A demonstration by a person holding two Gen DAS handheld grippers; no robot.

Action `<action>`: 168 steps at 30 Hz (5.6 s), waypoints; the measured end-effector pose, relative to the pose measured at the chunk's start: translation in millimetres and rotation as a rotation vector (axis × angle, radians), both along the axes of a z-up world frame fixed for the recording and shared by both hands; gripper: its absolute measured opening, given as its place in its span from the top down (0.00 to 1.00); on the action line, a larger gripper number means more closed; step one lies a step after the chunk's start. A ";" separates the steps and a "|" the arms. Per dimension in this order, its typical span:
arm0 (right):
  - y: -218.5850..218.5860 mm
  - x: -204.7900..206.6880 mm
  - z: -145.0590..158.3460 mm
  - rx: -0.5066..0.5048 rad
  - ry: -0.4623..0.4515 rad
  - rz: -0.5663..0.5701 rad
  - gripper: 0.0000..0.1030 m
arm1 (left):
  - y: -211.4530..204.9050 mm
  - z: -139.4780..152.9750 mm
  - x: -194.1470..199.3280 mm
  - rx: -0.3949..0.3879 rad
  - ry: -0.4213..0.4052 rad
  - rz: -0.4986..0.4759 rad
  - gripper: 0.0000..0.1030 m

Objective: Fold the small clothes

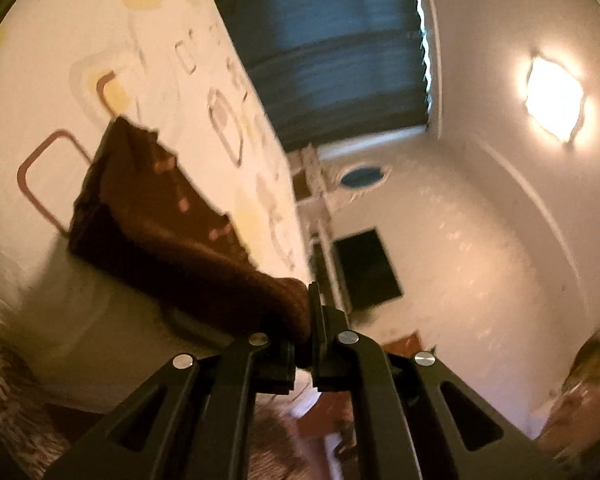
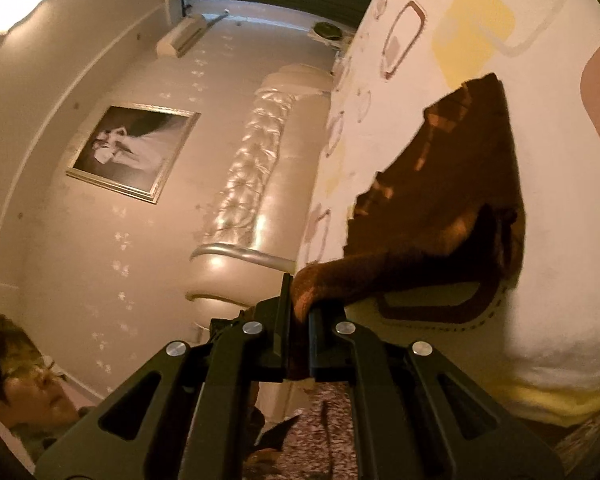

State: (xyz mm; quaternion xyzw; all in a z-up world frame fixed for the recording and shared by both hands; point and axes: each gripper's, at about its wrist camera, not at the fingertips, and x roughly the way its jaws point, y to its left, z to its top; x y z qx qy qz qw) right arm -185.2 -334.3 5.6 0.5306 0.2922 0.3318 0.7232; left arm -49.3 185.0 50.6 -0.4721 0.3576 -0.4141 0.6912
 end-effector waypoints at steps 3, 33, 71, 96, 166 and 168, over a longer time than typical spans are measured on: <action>-1.8 5.6 5.7 0.025 -0.026 -0.008 0.95 | 0.4 15.6 15.5 -0.030 -0.005 0.044 0.95; -54.8 211.0 -124.9 0.093 0.304 -0.276 0.71 | -62.8 -155.3 277.6 0.251 0.336 0.141 0.91; 43.0 42.4 -85.8 -0.413 0.304 -0.056 0.98 | -12.1 -120.1 107.2 0.516 0.235 0.074 0.29; -10.0 149.2 -65.2 -0.456 0.252 -0.233 0.70 | -12.4 -126.2 95.7 0.601 0.194 0.025 0.27; 220.4 125.4 -68.3 -0.414 0.171 0.209 0.48 | -64.9 -129.3 231.8 0.576 0.177 -0.103 0.57; 229.1 123.6 -74.9 -0.467 0.194 0.208 0.47 | -65.1 -133.8 234.7 0.599 0.200 -0.101 0.76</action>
